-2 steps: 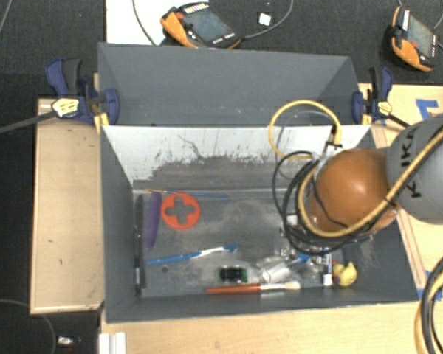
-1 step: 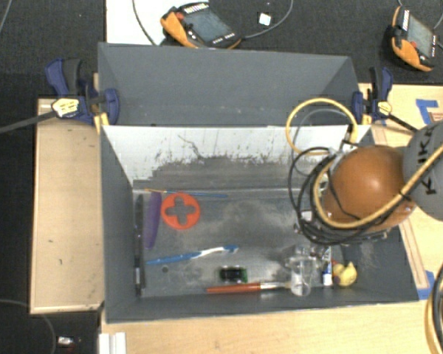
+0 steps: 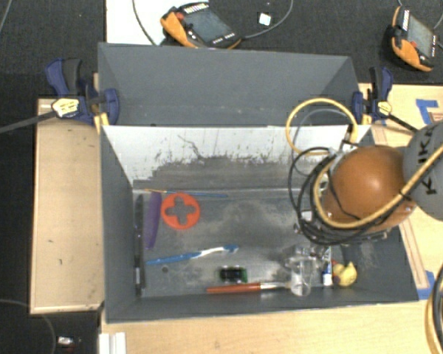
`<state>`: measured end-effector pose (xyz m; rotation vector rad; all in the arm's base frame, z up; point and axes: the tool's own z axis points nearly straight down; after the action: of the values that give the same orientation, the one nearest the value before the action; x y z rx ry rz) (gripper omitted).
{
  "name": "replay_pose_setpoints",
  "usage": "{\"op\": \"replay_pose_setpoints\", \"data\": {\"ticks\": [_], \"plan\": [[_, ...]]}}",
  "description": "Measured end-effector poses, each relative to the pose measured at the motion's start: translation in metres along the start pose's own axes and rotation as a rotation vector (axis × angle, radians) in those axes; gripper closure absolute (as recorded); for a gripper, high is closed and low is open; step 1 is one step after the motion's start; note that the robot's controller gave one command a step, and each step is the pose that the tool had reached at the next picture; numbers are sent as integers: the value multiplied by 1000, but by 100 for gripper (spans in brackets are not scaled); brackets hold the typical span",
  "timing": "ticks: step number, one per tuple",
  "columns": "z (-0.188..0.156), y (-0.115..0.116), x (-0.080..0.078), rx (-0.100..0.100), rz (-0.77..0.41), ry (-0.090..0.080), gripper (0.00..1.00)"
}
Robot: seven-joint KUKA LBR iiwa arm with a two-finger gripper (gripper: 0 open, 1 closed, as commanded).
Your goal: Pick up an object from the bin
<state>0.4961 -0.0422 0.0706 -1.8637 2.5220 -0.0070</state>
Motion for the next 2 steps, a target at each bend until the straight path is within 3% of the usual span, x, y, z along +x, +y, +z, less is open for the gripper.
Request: {"op": "replay_pose_setpoints", "data": {"ticks": [2], "plan": [[-55, 1, -1, -5, 6, 0, 100]]}}
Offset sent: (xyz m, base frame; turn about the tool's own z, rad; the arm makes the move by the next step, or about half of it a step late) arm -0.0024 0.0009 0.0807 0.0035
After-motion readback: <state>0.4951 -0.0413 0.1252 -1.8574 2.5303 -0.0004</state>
